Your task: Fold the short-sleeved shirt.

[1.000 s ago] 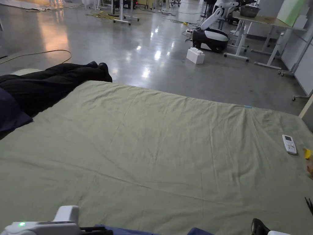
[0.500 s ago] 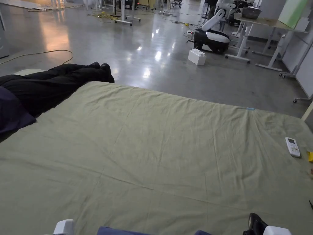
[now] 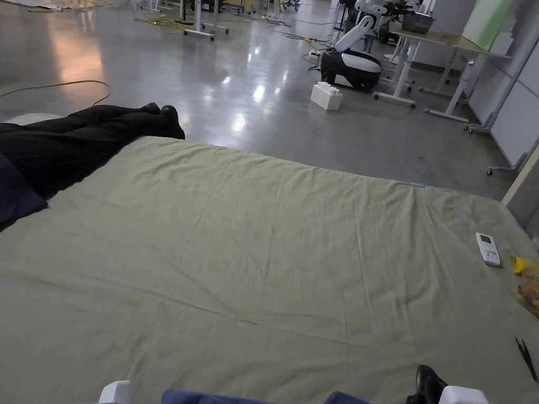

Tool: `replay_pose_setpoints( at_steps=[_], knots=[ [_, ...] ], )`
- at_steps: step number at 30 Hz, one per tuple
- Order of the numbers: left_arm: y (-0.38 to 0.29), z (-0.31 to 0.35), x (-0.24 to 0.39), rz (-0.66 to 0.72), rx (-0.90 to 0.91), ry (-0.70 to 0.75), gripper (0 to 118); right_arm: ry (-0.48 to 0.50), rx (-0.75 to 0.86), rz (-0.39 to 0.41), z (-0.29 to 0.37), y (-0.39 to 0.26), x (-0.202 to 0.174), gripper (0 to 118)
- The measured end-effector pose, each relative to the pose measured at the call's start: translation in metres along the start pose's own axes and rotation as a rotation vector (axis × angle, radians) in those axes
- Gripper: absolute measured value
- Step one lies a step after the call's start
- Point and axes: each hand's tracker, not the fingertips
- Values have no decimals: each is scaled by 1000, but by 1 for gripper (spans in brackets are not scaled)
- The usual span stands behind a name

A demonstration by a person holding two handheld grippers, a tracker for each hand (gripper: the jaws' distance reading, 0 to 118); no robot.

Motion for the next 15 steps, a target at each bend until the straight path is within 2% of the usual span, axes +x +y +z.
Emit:
replay_pose_setpoints(
  at_steps=[4,11,15],
  knots=[
    [5,13,4,49,8,-42,14,6,-1,13,1,-1,-2,0],
    [17,61,16,39,64,-56,14,2,7,18,1,1,3,0],
    [31,100,35,-24,83,69,14,7,13,19,2,1,4,0]
  ],
)
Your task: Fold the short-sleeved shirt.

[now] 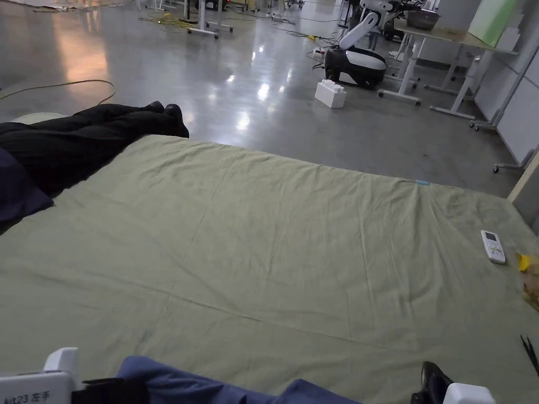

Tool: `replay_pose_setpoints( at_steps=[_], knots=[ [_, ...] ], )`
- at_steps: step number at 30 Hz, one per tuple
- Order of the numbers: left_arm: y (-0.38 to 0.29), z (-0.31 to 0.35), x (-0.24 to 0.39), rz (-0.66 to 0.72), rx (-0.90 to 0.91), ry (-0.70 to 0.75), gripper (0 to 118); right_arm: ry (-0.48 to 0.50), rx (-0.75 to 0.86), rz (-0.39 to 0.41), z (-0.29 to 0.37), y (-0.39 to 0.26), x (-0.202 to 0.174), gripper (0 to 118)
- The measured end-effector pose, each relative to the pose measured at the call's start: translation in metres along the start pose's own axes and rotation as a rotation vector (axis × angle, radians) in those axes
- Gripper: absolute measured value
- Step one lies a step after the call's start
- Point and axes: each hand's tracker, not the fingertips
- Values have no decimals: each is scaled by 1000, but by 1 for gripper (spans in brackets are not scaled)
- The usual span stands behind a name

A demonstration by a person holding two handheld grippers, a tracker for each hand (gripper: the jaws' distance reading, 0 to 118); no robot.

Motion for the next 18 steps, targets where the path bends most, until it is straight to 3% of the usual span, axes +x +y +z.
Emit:
replay_pose_setpoints(
  at_steps=[9,18],
  knots=[
    [19,44,81,-154,12,385,14,15,10,-23,-3,-1,0,0],
    [3,19,156,-179,9,247,14,22,8,-57,-3,-8,6,0]
  ],
)
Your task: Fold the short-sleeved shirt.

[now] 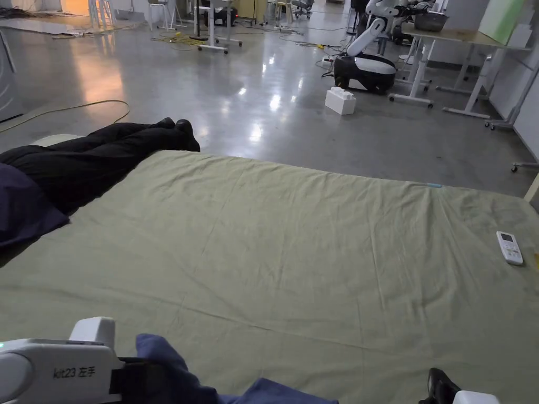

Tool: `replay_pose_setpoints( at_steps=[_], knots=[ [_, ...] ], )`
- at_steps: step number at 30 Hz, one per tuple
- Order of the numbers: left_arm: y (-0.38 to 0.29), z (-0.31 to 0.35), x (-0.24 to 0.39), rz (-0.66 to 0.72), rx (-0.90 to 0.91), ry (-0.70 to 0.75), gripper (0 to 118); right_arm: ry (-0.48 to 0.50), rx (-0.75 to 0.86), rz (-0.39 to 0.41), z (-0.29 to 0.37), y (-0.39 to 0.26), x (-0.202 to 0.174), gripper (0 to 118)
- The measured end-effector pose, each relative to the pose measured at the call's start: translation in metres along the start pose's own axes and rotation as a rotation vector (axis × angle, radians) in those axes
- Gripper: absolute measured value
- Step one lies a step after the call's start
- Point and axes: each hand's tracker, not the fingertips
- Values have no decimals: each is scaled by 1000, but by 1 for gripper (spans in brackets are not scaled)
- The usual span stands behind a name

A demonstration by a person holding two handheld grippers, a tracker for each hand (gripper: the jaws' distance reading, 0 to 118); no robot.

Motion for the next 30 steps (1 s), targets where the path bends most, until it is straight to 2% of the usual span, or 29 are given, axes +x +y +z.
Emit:
replay_pose_setpoints(
  at_steps=[10,16,23,26,28,30],
  knots=[
    [-17,-50,63,-43,-43,-75,14,-28,-25,-22,7,-11,15,0],
    [-42,-109,107,-96,-90,-46,14,-49,-36,-41,9,-15,23,0],
    [-65,-172,136,-88,-118,8,15,-62,-49,-55,14,-19,29,0],
    [-70,-184,137,-85,-133,18,23,-65,-54,-59,14,-21,32,0],
    [-69,-182,134,-70,-149,-7,46,-67,-58,-62,14,-22,35,0],
    [-65,-173,133,-64,-158,-83,74,-71,-58,-65,15,-22,37,0]
  ],
)
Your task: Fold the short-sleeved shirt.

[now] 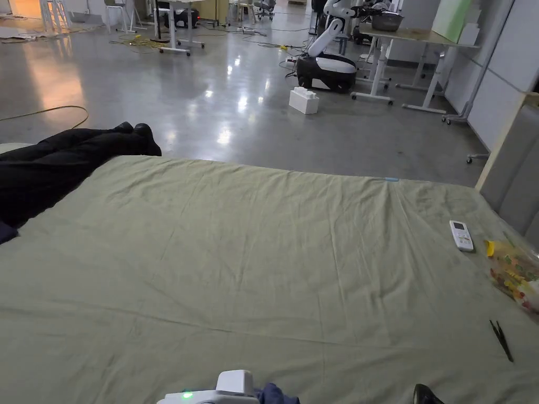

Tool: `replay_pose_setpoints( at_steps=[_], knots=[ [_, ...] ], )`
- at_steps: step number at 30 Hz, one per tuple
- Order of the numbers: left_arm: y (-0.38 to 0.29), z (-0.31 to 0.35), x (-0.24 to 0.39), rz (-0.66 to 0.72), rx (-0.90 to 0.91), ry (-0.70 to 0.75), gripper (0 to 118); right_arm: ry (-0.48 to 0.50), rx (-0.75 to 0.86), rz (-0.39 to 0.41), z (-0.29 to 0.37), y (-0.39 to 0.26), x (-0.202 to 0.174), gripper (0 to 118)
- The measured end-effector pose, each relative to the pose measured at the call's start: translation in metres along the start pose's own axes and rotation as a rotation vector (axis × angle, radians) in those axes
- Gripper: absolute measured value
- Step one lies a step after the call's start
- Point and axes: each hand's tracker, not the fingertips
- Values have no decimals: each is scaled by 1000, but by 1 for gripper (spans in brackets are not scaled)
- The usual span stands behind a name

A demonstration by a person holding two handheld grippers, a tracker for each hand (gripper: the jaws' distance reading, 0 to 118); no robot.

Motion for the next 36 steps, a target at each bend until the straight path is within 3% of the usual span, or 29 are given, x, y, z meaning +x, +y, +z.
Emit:
replay_pose_setpoints(
  at_steps=[3,9,11,12,13,18,27,36],
  knots=[
    [9,24,-5,-25,33,-27,79,-2,-3,-1,0,0,2,0],
    [21,56,-13,-25,86,9,77,-2,-3,-7,-2,0,2,0],
    [19,48,-11,-47,63,32,62,1,-7,-12,-4,0,0,0],
    [19,41,-10,-49,51,33,39,6,-9,-17,-4,0,-1,0],
    [17,33,-9,-41,42,30,24,8,-9,-18,-5,0,-2,0],
    [12,-11,-2,-7,-4,-17,14,16,-5,-16,-3,2,-6,0],
    [-8,-69,0,7,-43,28,6,16,-11,-5,-1,3,-8,0],
    [1,-19,10,-151,3,13,6,21,3,5,0,10,-10,0]
  ],
)
